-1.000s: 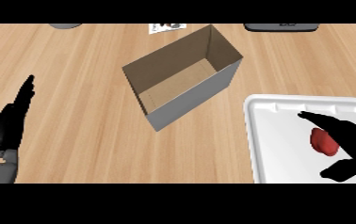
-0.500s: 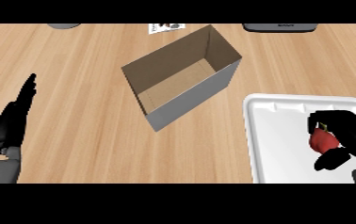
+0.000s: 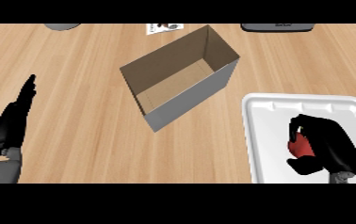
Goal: Pick the bell pepper from the tray and place it in the cardboard box
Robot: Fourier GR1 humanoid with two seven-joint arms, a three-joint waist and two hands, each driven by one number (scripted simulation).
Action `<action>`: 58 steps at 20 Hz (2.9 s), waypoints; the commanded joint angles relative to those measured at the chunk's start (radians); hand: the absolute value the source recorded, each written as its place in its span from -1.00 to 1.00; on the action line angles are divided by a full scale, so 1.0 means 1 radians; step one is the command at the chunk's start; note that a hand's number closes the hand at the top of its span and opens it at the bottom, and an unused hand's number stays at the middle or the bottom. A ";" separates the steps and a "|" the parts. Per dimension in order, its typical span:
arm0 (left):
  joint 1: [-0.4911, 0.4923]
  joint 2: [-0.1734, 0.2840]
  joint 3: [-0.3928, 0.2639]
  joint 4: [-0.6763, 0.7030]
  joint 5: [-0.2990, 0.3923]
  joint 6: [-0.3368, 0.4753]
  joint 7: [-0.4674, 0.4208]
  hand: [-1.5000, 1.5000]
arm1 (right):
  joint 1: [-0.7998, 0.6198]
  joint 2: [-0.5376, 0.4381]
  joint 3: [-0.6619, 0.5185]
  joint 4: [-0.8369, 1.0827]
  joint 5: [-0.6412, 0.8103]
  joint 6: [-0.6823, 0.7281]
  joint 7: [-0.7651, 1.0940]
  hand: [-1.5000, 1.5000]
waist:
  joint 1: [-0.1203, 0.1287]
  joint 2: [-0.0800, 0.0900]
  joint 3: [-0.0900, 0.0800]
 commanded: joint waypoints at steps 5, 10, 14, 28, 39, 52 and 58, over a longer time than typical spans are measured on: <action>-0.018 0.008 0.025 0.037 -0.004 -0.017 -0.027 0.00 | -0.019 0.032 -0.007 -0.304 0.056 0.002 0.131 1.00 | 0.005 0.004 0.007; -0.033 -0.028 -0.016 -0.021 -0.026 -0.013 0.047 0.00 | -0.092 0.035 0.022 -0.402 0.036 -0.016 0.077 1.00 | 0.010 0.005 0.008; 0.047 -0.025 0.014 -0.037 -0.021 -0.017 -0.026 0.00 | -0.215 0.099 0.123 -0.439 0.058 0.096 0.180 1.00 | 0.019 0.005 0.007; 0.027 -0.031 0.026 0.009 -0.026 -0.050 -0.064 0.00 | -0.805 0.303 0.067 0.054 -0.122 -0.004 0.449 1.00 | 0.034 0.009 0.007; -0.028 -0.053 -0.004 -0.069 -0.068 -0.040 0.069 0.00 | -1.114 0.304 0.034 0.711 -0.235 -0.330 0.377 1.00 | 0.049 0.015 0.008; -0.087 -0.063 0.002 -0.012 -0.070 -0.058 0.048 0.00 | -1.266 0.304 0.060 1.206 -0.487 -0.581 0.312 -1.00 | 0.075 0.022 0.008; -0.103 -0.044 0.019 0.035 -0.058 -0.083 -0.012 0.00 | -1.308 0.304 0.040 1.296 -0.544 -0.705 0.141 -1.00 | 0.087 0.028 0.008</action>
